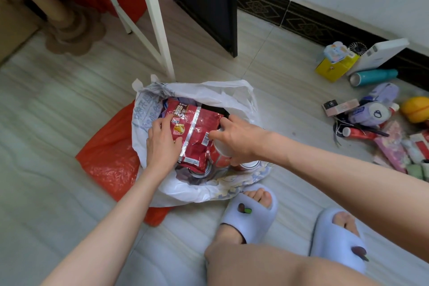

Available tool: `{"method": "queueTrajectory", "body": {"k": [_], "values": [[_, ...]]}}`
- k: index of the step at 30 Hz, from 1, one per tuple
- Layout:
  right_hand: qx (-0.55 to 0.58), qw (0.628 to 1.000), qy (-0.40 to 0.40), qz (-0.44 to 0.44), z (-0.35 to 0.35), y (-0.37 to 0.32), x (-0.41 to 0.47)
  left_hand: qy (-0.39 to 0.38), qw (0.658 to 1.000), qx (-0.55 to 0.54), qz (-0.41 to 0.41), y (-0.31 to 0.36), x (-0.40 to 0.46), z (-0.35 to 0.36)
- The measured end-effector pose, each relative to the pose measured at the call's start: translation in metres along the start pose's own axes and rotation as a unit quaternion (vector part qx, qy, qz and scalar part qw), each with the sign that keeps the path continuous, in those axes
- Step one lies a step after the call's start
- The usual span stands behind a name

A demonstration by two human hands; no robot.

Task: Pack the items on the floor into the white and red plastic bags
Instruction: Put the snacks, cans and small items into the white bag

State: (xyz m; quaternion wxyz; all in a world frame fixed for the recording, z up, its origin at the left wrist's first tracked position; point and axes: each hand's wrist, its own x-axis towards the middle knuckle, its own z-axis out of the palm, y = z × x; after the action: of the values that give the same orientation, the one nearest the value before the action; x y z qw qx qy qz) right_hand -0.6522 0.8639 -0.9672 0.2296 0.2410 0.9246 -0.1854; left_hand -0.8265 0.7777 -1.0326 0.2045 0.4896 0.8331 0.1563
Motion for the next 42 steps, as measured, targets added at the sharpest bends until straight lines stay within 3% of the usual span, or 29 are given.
{"method": "queueTrajectory", "body": {"k": [4, 7, 15, 27, 30, 33, 37, 42], "values": [[-0.026, 1.000, -0.001, -0.003, -0.001, 0.004, 0.001, 0.014, 1.000, 0.017, 0.007, 0.000, -0.002, 0.001], [-0.045, 0.999, 0.024, -0.016, 0.010, 0.002, 0.001, 0.034, 0.992, 0.101, 0.063, 0.000, -0.006, 0.004], [-0.025, 0.996, 0.090, 0.001, 0.064, 0.006, 0.003, -0.034, 0.957, 0.229, 0.174, -0.007, -0.017, 0.023], [0.010, 0.990, 0.115, -0.077, 0.099, -0.002, -0.002, -0.062, 0.954, 0.236, 0.171, -0.011, -0.018, 0.026], [0.015, 0.990, 0.119, -0.075, 0.095, -0.002, -0.002, -0.104, 0.948, 0.258, 0.157, -0.008, -0.017, 0.024], [0.020, 0.998, 0.049, -0.036, 0.091, 0.003, -0.007, -0.155, 0.941, 0.267, 0.139, 0.000, -0.014, 0.015], [0.032, 0.994, 0.105, 0.016, 0.071, 0.018, -0.027, -0.158, 0.950, 0.233, 0.133, 0.024, -0.013, 0.002], [0.018, 0.971, 0.196, 0.133, 0.035, 0.068, -0.092, -0.100, 0.950, 0.155, 0.253, 0.094, -0.017, 0.010]]}}
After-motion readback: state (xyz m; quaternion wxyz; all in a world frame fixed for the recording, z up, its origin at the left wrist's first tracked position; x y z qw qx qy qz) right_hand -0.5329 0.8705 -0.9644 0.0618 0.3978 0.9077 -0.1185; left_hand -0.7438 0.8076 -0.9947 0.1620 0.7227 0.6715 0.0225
